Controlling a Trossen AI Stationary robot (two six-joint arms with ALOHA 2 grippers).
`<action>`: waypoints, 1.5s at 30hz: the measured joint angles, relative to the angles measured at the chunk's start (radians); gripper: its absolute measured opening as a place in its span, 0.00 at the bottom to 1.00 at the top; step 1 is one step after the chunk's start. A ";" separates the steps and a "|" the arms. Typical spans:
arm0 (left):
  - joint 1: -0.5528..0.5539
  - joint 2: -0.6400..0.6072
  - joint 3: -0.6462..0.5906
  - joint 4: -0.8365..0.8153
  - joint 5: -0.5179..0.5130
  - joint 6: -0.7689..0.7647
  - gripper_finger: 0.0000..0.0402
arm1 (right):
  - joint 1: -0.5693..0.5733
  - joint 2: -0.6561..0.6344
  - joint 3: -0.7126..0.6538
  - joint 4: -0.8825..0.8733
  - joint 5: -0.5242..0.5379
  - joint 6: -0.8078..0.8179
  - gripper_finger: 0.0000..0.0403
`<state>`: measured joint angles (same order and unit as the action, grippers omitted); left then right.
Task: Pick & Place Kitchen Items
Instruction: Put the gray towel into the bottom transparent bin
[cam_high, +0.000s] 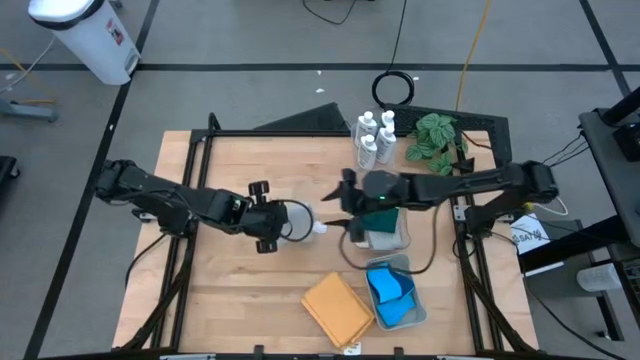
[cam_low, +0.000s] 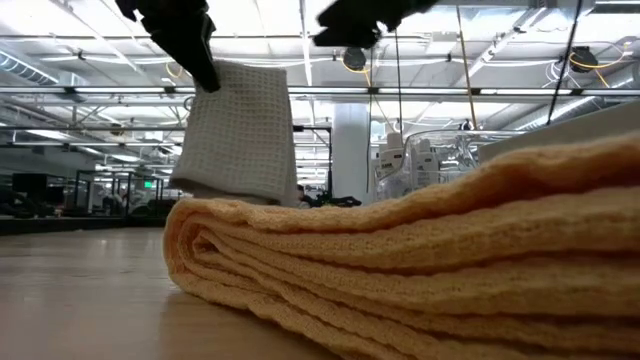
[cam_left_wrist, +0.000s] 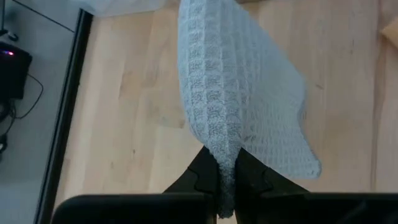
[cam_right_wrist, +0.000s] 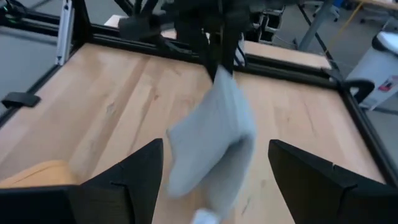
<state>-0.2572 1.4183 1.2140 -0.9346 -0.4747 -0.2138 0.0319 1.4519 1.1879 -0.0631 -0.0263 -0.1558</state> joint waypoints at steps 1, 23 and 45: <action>0.002 0.003 0.000 -0.001 0.002 0.009 0.04 | 0.000 0.029 0.037 -0.010 0.000 -0.017 0.65; 0.000 0.047 0.001 0.072 0.059 0.100 0.04 | -0.044 0.363 0.212 0.015 -0.082 -0.028 0.62; -0.008 0.040 0.002 0.189 0.064 0.074 0.21 | -0.048 0.222 0.211 -0.191 -0.079 -0.037 0.01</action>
<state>-0.2649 1.4578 1.2156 -0.7460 -0.4109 -0.1398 -0.0166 1.6739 1.3993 -0.2539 -0.1048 -0.1928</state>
